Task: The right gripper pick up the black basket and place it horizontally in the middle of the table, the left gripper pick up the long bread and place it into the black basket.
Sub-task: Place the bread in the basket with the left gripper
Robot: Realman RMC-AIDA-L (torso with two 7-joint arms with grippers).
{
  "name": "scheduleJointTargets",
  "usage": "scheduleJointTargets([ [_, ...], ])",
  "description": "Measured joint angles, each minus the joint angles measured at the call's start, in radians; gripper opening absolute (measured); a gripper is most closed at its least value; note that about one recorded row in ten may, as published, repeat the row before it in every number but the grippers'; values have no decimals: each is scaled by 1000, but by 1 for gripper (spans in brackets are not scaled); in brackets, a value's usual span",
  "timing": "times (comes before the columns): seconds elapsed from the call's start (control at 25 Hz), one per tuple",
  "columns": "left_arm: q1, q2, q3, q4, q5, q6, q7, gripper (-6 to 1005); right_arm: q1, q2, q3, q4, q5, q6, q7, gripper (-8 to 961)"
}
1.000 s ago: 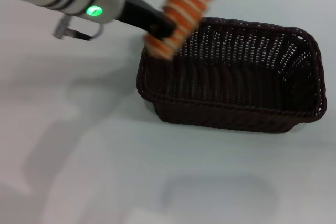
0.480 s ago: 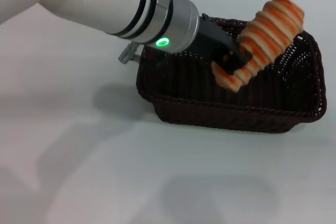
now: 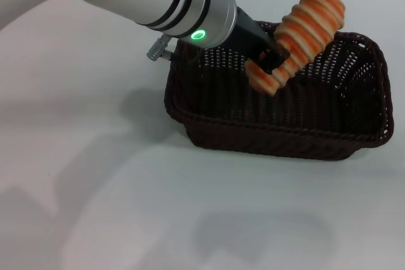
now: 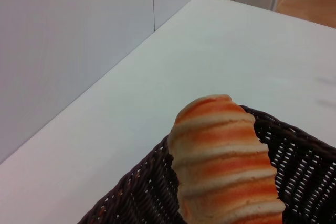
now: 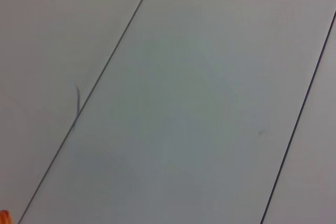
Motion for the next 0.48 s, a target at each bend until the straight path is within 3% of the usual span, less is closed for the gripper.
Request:
scheduleJointTargets([
  [0.48,41,-1,-22,36,-23,-53,4,193,7,1,-1,6,-1,-16,0,537],
])
